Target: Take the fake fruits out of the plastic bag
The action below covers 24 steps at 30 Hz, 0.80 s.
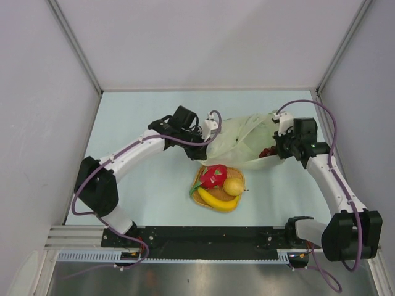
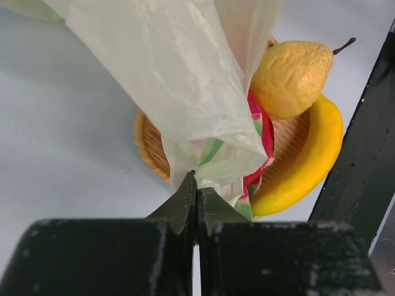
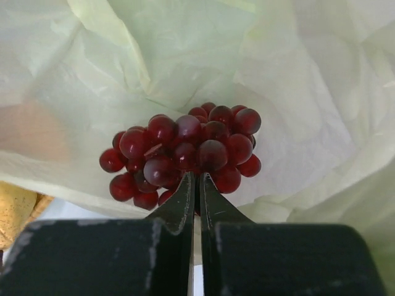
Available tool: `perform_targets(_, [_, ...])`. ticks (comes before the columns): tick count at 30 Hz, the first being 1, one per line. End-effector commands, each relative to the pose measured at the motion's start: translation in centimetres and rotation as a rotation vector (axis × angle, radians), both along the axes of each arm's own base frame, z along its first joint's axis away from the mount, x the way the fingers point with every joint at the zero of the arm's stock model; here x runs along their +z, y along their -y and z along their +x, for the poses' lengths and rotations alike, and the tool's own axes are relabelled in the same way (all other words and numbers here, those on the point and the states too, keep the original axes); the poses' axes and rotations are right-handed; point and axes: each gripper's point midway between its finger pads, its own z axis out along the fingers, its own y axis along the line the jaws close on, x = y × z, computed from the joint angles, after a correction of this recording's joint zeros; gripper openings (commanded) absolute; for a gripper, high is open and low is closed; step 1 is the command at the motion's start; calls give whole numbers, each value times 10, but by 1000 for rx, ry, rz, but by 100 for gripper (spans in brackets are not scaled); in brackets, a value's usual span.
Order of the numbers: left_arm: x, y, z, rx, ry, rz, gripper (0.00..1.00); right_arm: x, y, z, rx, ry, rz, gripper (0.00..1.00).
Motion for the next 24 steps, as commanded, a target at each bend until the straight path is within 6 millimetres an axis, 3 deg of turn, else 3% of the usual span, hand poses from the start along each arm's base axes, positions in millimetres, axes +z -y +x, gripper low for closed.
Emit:
perform_targets(1, [10, 15, 16, 9, -11, -20, 0, 19, -7, 17, -7, 81, 40, 0])
perform_targets(3, [9, 17, 20, 26, -4, -25, 0, 24, -14, 21, 10, 99, 56, 0])
perform_targets(4, [10, 16, 23, 35, 12, -21, 0, 27, -19, 21, 30, 108, 70, 14])
perform_targets(5, [15, 15, 23, 37, 27, -30, 0, 35, -23, 24, 49, 124, 81, 16])
perform_targets(10, [19, 14, 27, 37, 48, -17, 0, 38, -41, 36, 106, 137, 84, 0])
perform_targets(14, [22, 15, 30, 42, 56, -21, 0, 38, -47, 39, 125, 136, 79, 0])
perform_targets(17, [24, 16, 36, 55, 77, -18, 1, 75, -62, 46, 167, 209, 159, 0])
perform_targets(21, [21, 19, 53, 80, 107, 5, 0, 142, -91, 51, 259, 362, 231, 0])
perform_targets(24, [28, 24, 65, 78, 133, 0, 0, 163, -116, 40, 344, 393, 259, 0])
